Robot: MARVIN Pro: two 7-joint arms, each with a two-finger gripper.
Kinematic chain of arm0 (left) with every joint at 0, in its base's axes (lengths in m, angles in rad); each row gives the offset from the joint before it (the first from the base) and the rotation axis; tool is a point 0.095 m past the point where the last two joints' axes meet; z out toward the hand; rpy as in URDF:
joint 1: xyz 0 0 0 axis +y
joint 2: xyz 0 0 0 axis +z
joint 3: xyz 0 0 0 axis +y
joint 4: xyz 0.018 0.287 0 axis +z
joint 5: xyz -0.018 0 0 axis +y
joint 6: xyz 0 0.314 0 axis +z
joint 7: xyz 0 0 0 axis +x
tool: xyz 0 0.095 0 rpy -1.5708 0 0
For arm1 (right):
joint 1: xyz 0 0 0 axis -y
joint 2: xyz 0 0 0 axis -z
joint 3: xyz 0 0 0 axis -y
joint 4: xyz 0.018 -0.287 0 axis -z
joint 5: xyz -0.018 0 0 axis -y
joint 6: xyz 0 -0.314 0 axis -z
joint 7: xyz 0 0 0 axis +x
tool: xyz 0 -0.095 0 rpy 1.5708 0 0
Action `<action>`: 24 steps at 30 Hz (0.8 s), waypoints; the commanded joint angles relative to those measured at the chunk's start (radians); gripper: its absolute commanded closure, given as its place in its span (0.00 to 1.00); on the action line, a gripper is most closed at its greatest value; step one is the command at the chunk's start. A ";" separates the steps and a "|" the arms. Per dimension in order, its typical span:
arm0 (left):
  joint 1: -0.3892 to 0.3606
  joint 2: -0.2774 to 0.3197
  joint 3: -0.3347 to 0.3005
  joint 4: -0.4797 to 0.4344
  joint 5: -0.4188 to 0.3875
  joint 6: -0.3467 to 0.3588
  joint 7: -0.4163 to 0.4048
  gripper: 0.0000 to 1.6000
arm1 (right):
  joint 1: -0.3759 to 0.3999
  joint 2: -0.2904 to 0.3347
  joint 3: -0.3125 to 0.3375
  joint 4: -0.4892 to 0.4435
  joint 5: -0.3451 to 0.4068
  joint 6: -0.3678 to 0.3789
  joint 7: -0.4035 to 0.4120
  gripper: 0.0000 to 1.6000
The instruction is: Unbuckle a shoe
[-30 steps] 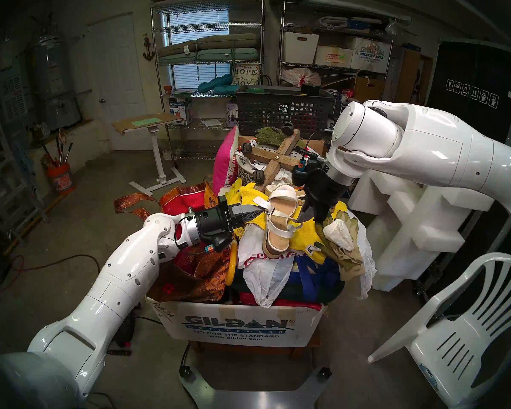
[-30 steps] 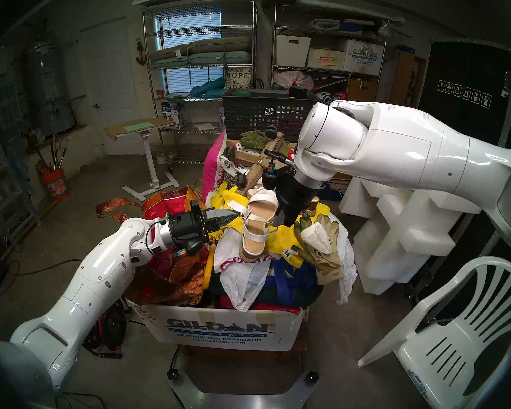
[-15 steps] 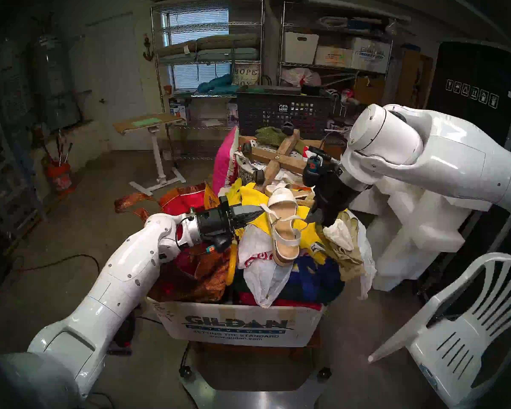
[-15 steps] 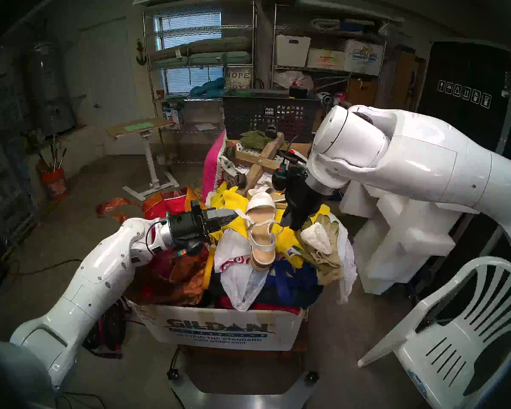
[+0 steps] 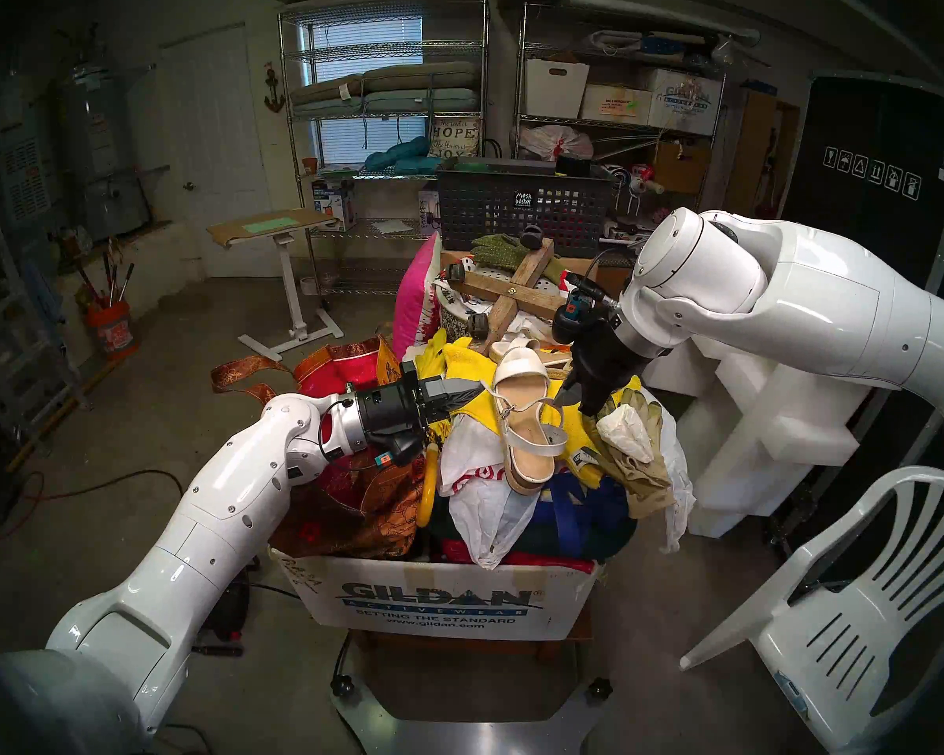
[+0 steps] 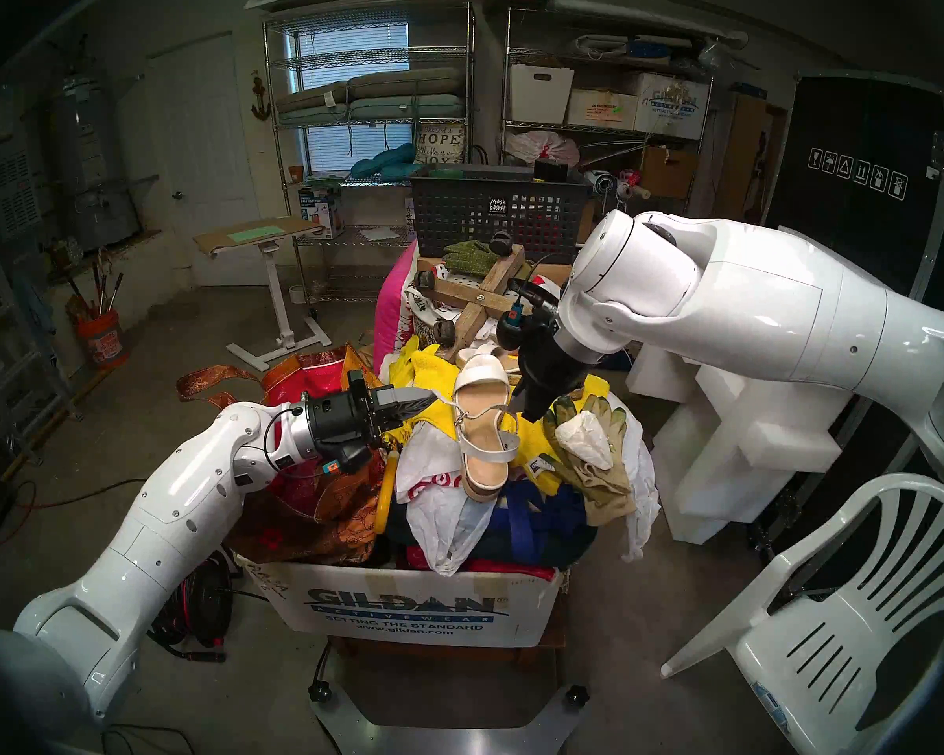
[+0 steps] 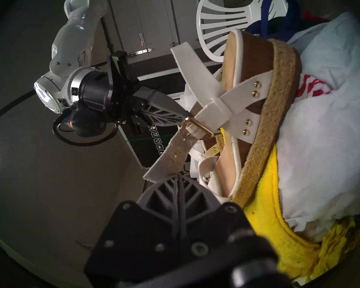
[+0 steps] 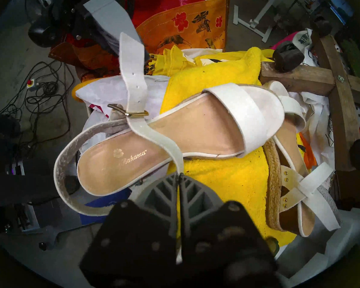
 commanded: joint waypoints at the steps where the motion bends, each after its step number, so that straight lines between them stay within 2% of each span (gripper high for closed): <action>1: 0.007 0.042 0.013 -0.024 -0.063 0.002 -0.025 1.00 | 0.018 -0.035 0.015 0.026 -0.003 -0.025 0.015 0.71; 5: 0.000 0.046 0.031 -0.017 -0.096 0.002 -0.045 1.00 | 0.014 -0.046 0.016 0.036 0.005 -0.035 0.016 0.57; 8: 0.003 0.051 0.036 -0.024 -0.113 0.002 -0.051 1.00 | 0.008 -0.054 0.016 0.042 0.007 -0.043 0.011 0.56; 9: 0.003 0.049 0.037 -0.025 -0.118 0.002 -0.056 1.00 | 0.007 -0.054 0.015 0.043 0.005 -0.049 0.012 0.52; 11: -0.001 0.046 0.039 -0.024 -0.126 0.002 -0.063 1.00 | 0.004 -0.060 0.017 0.046 0.006 -0.052 0.004 0.24; 14: -0.008 0.042 0.045 -0.021 -0.136 0.002 -0.070 1.00 | 0.008 -0.070 0.013 0.053 -0.001 -0.067 0.012 0.19; 15: -0.010 0.042 0.046 -0.020 -0.139 0.002 -0.072 1.00 | 0.006 -0.072 0.016 0.054 0.003 -0.066 0.006 0.00; 22: -0.024 0.036 0.056 -0.016 -0.152 0.002 -0.083 1.00 | -0.003 -0.102 0.012 0.063 0.001 -0.092 0.010 0.00; 24: -0.026 0.036 0.059 -0.014 -0.153 0.002 -0.084 1.00 | -0.001 -0.111 0.010 0.067 -0.002 -0.096 0.020 0.07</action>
